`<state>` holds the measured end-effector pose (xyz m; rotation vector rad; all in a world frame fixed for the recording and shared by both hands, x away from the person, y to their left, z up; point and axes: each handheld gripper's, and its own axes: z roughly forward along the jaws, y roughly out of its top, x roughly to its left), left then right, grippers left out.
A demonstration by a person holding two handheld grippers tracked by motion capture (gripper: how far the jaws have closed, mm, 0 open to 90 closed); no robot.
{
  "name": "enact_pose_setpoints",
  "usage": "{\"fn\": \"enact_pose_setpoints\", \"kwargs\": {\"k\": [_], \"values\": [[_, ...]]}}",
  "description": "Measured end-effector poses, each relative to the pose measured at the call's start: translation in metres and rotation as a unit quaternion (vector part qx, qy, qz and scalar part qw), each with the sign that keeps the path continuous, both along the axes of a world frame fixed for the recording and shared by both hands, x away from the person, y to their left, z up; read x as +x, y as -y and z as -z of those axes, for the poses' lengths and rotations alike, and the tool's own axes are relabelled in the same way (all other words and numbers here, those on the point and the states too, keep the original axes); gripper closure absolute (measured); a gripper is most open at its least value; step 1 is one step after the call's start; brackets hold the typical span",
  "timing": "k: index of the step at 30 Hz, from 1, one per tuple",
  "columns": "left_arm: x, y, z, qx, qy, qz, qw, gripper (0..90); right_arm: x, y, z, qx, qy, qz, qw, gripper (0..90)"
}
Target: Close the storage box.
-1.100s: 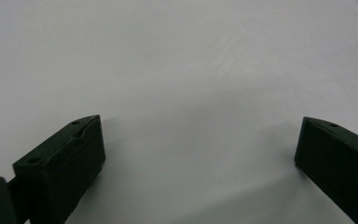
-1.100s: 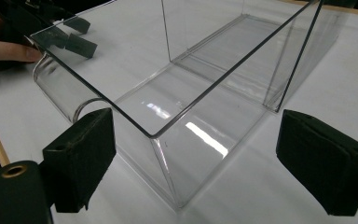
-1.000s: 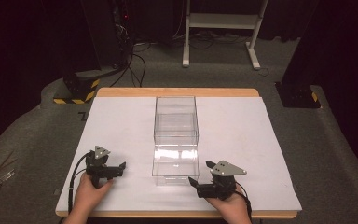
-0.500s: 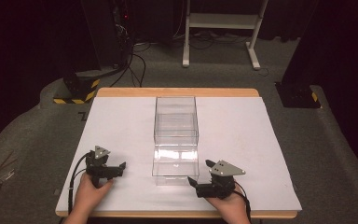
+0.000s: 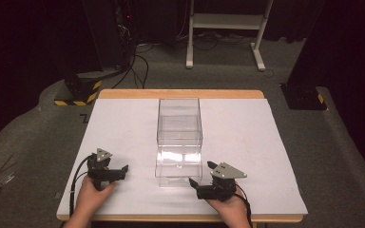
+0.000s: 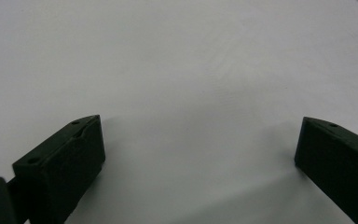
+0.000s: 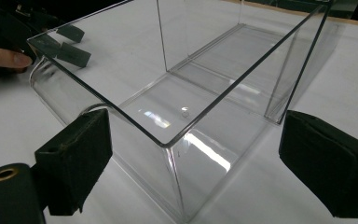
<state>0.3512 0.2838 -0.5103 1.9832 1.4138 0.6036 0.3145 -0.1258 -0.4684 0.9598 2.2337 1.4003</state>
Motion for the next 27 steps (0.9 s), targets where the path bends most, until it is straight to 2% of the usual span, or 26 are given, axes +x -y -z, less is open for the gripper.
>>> {"fn": "enact_pose_setpoints", "kwargs": {"k": [2,12,17,27], "values": [[0.0,0.0,0.0,0.0,0.0,0.0,1.0,1.7,0.002,-0.001,0.0,-0.003,0.005,0.003,1.0,9.7],[0.0,0.0,0.0,-0.001,0.0,0.0,1.0,1.7,0.016,-0.009,-0.005,-0.022,-0.002,0.01,0.9997,9.7],[0.0,-0.001,0.0,0.001,-0.002,0.002,1.0,1.7,0.02,-0.011,-0.005,-0.011,0.002,0.021,0.9997,10.2],[0.0,0.0,0.0,-0.002,-0.003,0.002,1.0,1.6,0.028,-0.004,0.001,0.004,0.019,0.024,0.9995,10.2]]}}
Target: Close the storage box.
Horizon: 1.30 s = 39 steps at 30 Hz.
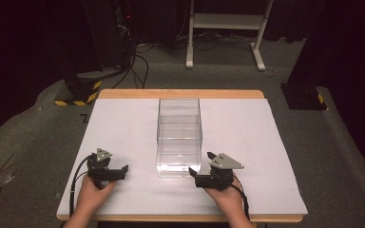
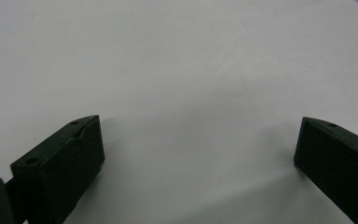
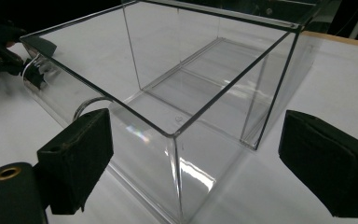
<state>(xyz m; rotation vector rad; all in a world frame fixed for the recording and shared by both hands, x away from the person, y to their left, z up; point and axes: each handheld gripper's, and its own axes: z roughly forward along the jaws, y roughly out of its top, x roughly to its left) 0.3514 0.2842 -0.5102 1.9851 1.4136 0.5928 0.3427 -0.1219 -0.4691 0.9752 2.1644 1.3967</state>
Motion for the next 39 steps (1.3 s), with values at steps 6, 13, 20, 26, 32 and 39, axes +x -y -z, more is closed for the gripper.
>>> {"fn": "enact_pose_setpoints", "kwargs": {"k": [6,13,20,26,32,39], "values": [[0.0,0.0,0.0,0.002,0.001,0.001,1.0,1.6,0.005,0.006,0.002,0.011,-0.004,0.009,0.9999,10.0],[0.0,0.0,0.0,0.001,0.002,0.0,1.0,1.6,0.004,0.008,-0.002,0.007,0.005,0.012,0.9999,10.1],[0.0,0.0,0.0,0.002,0.0,0.001,1.0,1.5,0.005,0.005,-0.003,0.008,0.006,0.008,0.9999,9.7],[0.0,0.0,0.0,0.003,0.001,0.001,1.0,1.6,0.009,0.0,-0.003,0.004,0.012,0.014,0.9998,9.7],[0.0,0.0,0.0,0.002,0.001,-0.001,1.0,1.6,0.015,0.001,-0.002,0.008,0.013,0.025,0.9996,9.7],[0.0,0.0,0.0,0.002,0.0,0.0,1.0,1.6,0.023,-0.002,-0.002,0.011,0.008,0.028,0.9995,9.7]]}}
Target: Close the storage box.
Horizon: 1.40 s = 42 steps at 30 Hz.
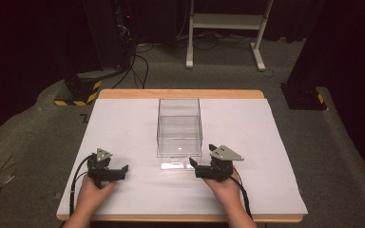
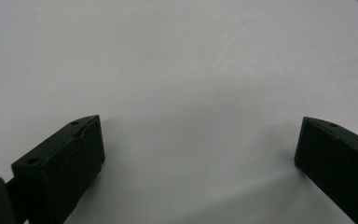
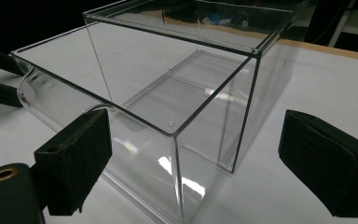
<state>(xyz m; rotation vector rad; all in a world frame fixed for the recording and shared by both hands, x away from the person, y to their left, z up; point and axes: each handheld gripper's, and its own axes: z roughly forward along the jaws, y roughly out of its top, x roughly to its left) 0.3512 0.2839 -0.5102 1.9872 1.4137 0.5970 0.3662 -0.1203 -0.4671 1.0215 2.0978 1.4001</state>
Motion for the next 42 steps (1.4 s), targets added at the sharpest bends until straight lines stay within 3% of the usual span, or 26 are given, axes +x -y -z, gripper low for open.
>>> {"fn": "enact_pose_setpoints", "kwargs": {"k": [42], "values": [[0.0,0.0,0.0,0.001,0.001,-0.001,1.0,1.6,0.051,-0.01,0.004,0.02,-0.001,0.052,0.9985,9.9]]}}
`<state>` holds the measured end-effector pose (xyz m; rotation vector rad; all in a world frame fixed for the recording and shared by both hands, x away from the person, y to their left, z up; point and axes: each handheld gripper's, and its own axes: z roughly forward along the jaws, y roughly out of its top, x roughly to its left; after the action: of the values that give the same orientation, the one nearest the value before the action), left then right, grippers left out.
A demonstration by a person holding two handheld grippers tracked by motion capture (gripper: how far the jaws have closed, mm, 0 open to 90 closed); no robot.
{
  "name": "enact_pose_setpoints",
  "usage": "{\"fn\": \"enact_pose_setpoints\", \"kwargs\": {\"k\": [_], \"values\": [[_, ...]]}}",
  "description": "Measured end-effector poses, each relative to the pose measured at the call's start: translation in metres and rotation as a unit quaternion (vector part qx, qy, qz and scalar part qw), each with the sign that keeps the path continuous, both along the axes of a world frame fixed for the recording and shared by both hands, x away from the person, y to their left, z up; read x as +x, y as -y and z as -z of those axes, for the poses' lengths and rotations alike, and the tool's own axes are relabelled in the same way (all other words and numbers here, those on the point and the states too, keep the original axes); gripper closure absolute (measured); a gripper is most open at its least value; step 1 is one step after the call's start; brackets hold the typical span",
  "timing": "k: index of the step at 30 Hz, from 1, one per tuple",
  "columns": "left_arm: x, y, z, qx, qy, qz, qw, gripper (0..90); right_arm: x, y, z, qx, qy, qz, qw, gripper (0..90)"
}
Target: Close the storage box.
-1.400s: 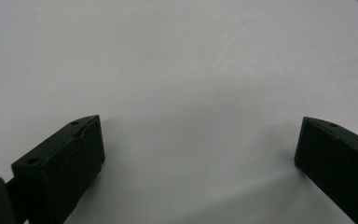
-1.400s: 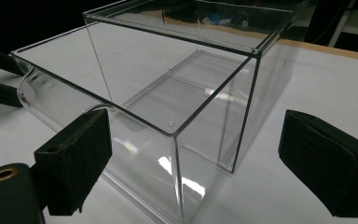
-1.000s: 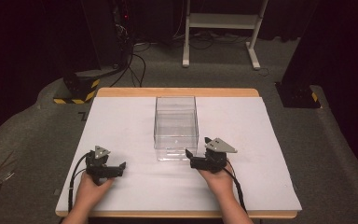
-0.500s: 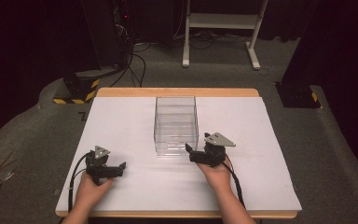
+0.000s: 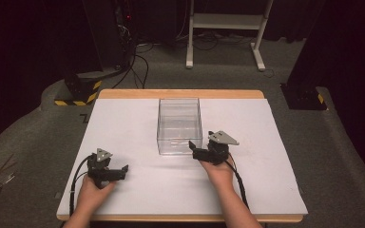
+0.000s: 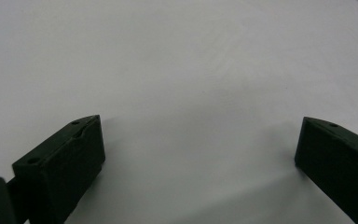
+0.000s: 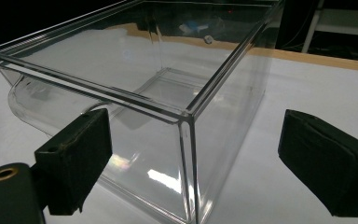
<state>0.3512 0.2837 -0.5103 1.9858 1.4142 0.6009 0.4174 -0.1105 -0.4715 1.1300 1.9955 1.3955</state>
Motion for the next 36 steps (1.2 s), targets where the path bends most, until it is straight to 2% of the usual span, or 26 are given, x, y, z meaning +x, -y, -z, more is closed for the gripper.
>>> {"fn": "enact_pose_setpoints", "kwargs": {"k": [5,19,26,36], "values": [[0.0,0.0,0.0,0.0,0.0,0.0,1.0,1.7,0.007,-0.001,0.0,-0.004,0.0,0.005,1.0,10.0],[0.0,0.0,0.0,0.0,0.0,0.0,1.0,1.7,0.018,-0.003,0.004,0.004,-0.004,0.014,0.9999,11.3],[0.0,0.0,0.0,0.002,0.001,0.001,1.0,1.7,0.013,-0.001,0.0,0.001,-0.017,0.005,0.9998,14.7],[0.0,0.0,0.0,0.001,0.001,0.0,1.0,1.7,0.0,0.006,-0.007,0.006,-0.01,-0.009,0.9999,14.8]]}}
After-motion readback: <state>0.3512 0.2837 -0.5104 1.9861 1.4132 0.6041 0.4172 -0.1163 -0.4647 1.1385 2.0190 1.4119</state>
